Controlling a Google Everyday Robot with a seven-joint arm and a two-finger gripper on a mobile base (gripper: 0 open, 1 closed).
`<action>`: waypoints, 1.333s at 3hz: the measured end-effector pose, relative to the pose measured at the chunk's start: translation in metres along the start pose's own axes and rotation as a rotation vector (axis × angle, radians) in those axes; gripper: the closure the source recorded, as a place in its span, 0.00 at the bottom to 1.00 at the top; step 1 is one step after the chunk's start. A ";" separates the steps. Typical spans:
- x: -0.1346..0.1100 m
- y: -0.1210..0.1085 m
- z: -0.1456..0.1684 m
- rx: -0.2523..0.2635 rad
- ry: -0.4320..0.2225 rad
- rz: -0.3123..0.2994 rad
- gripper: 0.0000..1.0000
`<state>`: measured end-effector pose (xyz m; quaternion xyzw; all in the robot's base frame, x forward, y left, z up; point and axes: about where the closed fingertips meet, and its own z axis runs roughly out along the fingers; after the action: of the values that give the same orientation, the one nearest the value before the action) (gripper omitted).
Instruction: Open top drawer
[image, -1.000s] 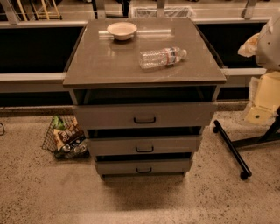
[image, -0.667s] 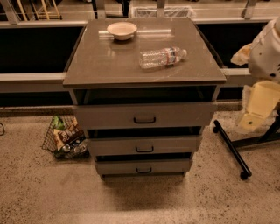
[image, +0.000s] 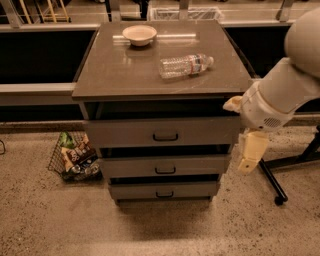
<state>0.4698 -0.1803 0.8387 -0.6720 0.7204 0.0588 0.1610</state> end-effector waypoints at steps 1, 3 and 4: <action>0.011 -0.013 0.081 -0.084 -0.109 0.019 0.00; 0.014 -0.030 0.103 -0.097 -0.053 -0.013 0.00; 0.026 -0.069 0.138 -0.072 0.005 -0.074 0.00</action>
Offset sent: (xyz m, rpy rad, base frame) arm 0.0206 0.0114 -0.0567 0.0919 0.0465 0.0216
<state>0.5575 -0.1690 0.7095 -0.7038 0.6929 0.0770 0.1367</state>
